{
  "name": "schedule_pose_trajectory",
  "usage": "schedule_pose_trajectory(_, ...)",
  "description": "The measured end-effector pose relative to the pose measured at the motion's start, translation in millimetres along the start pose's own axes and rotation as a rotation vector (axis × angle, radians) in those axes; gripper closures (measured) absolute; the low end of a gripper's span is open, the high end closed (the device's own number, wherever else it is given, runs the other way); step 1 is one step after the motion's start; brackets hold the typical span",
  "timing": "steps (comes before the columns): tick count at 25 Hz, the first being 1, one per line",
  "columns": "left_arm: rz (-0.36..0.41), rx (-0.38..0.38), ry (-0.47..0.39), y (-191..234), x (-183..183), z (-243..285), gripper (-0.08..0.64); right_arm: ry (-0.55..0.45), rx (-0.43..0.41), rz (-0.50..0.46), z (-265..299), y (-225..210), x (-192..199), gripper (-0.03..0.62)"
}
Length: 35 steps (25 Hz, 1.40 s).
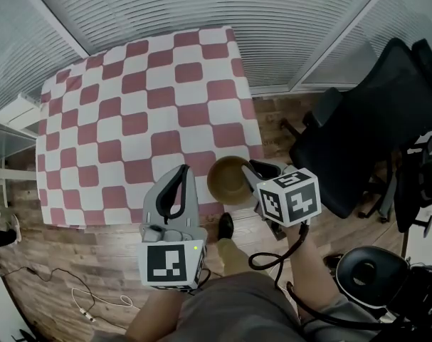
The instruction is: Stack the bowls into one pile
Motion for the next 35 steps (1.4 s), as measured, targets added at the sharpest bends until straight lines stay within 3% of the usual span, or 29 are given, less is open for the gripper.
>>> schedule_pose_trajectory(11,-0.001,-0.001,-0.002,2,-1,-1,0.56,-0.071,0.003,-0.014,-10,0,-18,0.494)
schedule_pose_trajectory(20,0.011,0.008,-0.011,1,-5,-12,0.56,-0.122,0.04,0.006,-27,-3,-18,0.536)
schedule_pose_trajectory(29,0.048,0.094,-0.005,-19,-4,-20,0.56,-0.162,0.096,0.08,-54,-3,12,0.565)
schedule_pose_trajectory(35,0.1,0.173,-0.006,-37,-10,-30,0.56,-0.25,0.094,0.168,-79,7,29,0.565)
Point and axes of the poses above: the fingertips, and each gripper's own axes: z forward along the fingers, y to its left, x out of its underside, the point moved 5 cm from there along -z, backward along the fingers, and after that the axes turned 11 degrees about x, right-handed, at the moved point
